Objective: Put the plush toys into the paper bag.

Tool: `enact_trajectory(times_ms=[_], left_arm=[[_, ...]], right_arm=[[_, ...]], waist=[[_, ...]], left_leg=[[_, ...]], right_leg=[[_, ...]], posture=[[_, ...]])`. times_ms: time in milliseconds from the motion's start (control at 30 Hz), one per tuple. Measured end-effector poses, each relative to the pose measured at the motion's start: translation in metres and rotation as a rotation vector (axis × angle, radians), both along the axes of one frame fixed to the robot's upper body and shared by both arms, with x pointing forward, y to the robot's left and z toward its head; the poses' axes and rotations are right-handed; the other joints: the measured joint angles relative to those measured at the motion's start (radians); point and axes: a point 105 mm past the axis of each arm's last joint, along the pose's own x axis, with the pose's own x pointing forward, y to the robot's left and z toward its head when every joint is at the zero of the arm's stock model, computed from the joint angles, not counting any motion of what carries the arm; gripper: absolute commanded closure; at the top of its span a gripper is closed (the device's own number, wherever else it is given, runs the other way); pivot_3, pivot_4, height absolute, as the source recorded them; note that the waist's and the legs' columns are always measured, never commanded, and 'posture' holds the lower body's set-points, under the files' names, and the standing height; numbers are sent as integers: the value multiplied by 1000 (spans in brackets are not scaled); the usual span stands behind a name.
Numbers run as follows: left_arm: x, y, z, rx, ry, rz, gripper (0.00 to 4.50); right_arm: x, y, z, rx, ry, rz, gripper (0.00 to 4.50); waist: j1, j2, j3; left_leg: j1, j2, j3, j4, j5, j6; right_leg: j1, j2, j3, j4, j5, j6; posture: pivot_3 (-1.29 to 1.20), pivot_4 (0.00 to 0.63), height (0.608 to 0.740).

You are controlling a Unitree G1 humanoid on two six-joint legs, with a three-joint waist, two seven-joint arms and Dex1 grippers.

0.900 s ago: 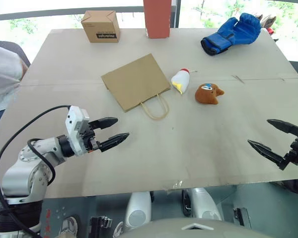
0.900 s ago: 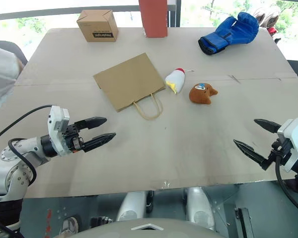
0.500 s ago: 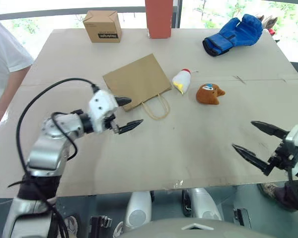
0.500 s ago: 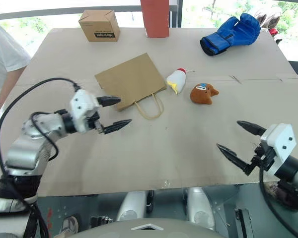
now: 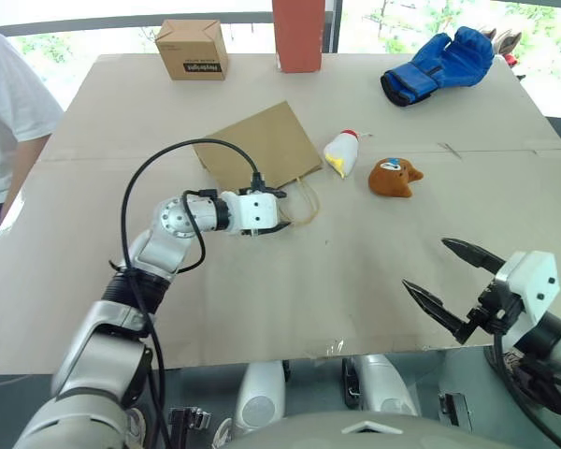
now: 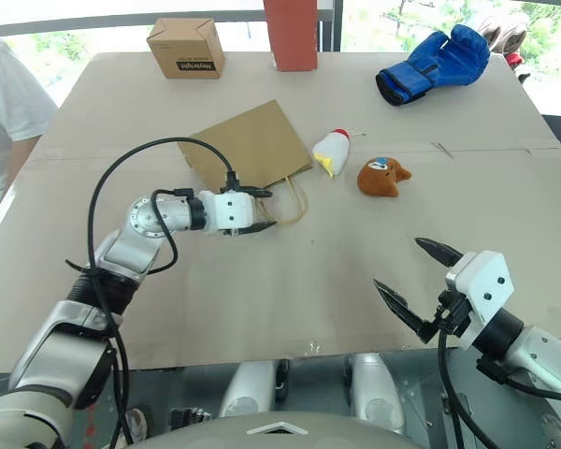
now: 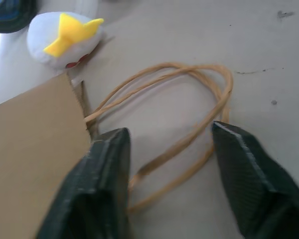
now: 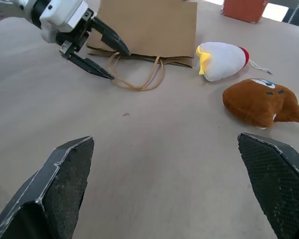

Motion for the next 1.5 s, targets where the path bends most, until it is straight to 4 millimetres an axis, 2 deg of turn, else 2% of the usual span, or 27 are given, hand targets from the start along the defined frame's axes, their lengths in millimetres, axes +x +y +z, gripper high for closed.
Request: enact_trajectory(times_ms=[100,133,200,233,367,467,500,600,700,800,867,900,933,1033,1067,1200,1333,1500], left_arm=[[-1,-10,8,-189,135,4,4211],[-2,-10,15,-260,182,9,4387],[-3,-8,27,-380,254,14,4500],[-4,-7,35,-437,287,6,4500],[-23,5,52,-634,561,-40,4500],[-37,17,72,-745,684,-57,4500],[-38,17,76,-772,706,-59,4500],[-47,18,88,-836,774,-57,4500],[-55,20,92,-878,811,-53,4500],[-61,17,97,-904,834,-56,4500],[-62,14,99,-915,836,-60,4500],[-63,17,100,-935,824,-36,4500],[-65,14,102,-967,817,-27,4500],[-69,7,105,-1001,800,-16,4500],[-69,7,106,-1014,791,0,4500],[-60,21,114,-1095,736,98,4500],[-51,45,141,-1196,655,152,4500],[-49,48,140,-1208,653,186,4500]], right_arm=[[1,3,-1,9,-4,-18,0],[2,4,-2,10,-6,-25,0],[3,7,-2,20,-9,-19,508],[5,10,0,28,-19,-10,830],[29,20,-1,77,-18,17,2759],[58,49,-2,124,-29,75,4313],[67,59,-2,134,-32,90,4431],[95,101,-3,151,-27,180,4431],[111,130,-16,140,19,248,4431],[121,148,-34,118,69,288,4431],[125,152,-39,116,81,295,4431],[132,160,-43,118,90,311,4431],[142,179,-51,126,114,333,4431],[139,207,-66,129,141,395,4431],[138,210,-74,115,151,404,4431],[139,213,-78,71,95,433,4431],[138,210,-79,75,81,425,4431],[138,204,-77,87,86,407,4431]], waist=[[-4,0,0],[-6,0,0],[-8,0,0],[-8,0,0],[-26,0,0],[-31,0,1],[-32,0,1],[-30,0,1],[-26,0,1],[-23,-1,2],[-24,-1,2],[-31,-1,2],[-42,-1,2],[-47,-1,2],[-46,-1,2],[-49,-2,1],[-46,-2,0],[-38,-2,0]], left_leg=[[0,0,0,1,0,0],[0,1,0,1,0,0],[1,1,-1,2,0,0],[1,1,-1,2,0,0],[1,2,-2,6,0,0],[2,2,-3,8,0,0],[2,2,-4,9,0,0],[2,2,-5,10,0,0],[0,2,-6,9,0,0],[-1,1,-5,9,0,0],[-1,1,-5,9,0,0],[1,1,-5,9,0,0],[2,2,-6,9,0,0],[2,2,-8,8,0,0],[1,2,-8,8,0,0],[3,2,-7,8,0,0],[4,2,-9,9,0,0],[2,1,-8,9,0,0]], right_leg=[[0,0,0,1,0,0],[0,1,0,2,0,0],[0,2,0,3,0,0],[0,2,0,4,0,0],[0,2,0,8,-1,0],[-1,3,1,13,-2,3],[-1,3,0,14,-2,3],[-1,4,0,15,-2,3],[-1,4,0,14,0,0],[-1,3,0,14,1,2],[-1,3,0,14,1,2],[-1,4,0,15,1,1],[-1,5,1,16,1,1],[-1,5,-1,17,2,3],[-1,5,-1,17,2,3],[-1,5,0,17,2,3],[1,5,-2,18,1,1],[1,3,-2,16,1,2]], posture=[[0,150,740],[0,150,740],[0,150,740],[0,150,740],[0,150,740],[0,150,740],[0,150,740],[0,150,740],[0,150,740],[0,150,740],[0,150,740],[0,150,740],[0,150,740],[0,150,740],[0,150,740],[0,150,740],[0,150,740],[0,150,740]])
